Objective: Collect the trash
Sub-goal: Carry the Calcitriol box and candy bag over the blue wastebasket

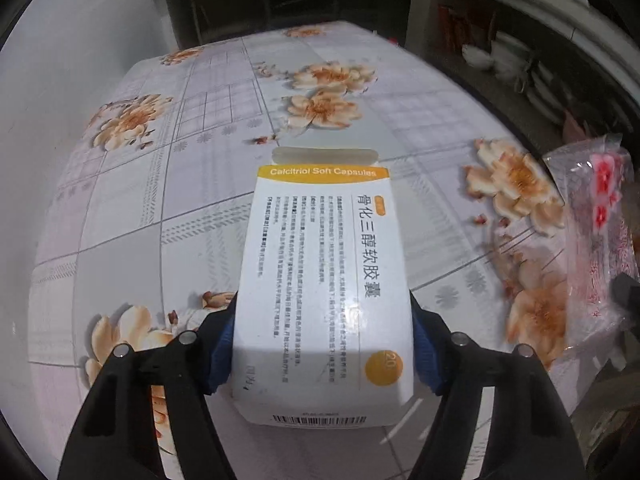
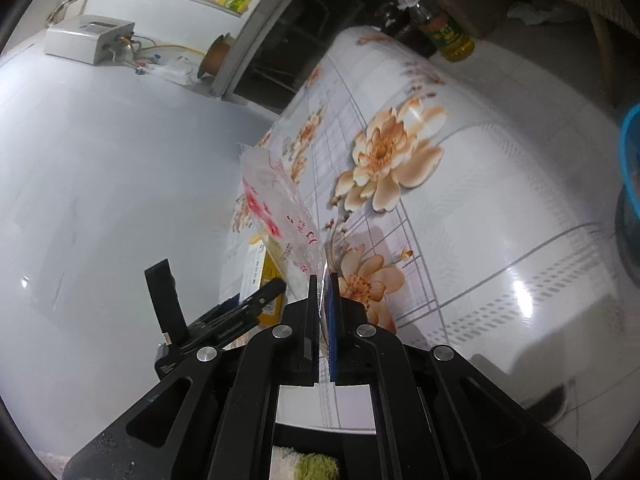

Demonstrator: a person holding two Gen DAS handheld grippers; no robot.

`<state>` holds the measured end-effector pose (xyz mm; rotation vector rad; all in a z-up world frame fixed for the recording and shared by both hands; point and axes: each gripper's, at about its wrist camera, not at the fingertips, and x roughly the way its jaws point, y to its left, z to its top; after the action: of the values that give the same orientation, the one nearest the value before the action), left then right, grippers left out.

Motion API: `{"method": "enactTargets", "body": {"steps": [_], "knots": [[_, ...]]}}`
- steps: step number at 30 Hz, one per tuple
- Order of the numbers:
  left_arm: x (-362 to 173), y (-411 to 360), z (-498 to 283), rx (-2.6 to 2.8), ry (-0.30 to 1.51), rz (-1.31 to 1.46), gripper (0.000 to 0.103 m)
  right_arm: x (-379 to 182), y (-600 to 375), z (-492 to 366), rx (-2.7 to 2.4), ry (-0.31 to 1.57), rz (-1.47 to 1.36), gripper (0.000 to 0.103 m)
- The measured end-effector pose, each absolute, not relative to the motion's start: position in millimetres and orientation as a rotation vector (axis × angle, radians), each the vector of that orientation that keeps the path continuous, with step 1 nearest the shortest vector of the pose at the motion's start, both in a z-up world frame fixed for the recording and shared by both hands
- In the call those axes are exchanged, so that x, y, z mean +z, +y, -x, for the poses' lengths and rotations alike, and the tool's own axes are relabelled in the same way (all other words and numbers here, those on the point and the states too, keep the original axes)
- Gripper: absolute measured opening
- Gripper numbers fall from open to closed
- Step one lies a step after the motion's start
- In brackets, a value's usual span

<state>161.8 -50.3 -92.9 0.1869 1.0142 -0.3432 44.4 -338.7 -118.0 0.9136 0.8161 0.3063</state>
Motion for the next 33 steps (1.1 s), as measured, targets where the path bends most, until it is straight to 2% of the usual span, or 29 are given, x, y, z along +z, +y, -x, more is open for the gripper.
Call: {"method": "enactTargets", "body": {"steps": [6,11,20,27,33], "knots": [[-78,-56,-148,-0.388,0.969,-0.141,0.069,-107,-352,-29,0.283,0.779,-0.917,0.001],[-56,-92,-136,-0.507,0.935,-0.149,0.069,-108,-365,-14,0.247,0.734,-0.962,0.001],[-25,-233,-119,-0.849,0.937,-0.189,0.069,-105,-440,51,0.044,0.602,-1.03,0.001],[-70,-358,-117,-1.017,1.2,-0.225,0.069,-154,-498,115,-0.168,0.562,-1.187,0.001],[-120,-439,-113,-0.995,1.322,-0.326,0.069,-198,-519,140,-0.279,0.581,-1.294,0.001]]}}
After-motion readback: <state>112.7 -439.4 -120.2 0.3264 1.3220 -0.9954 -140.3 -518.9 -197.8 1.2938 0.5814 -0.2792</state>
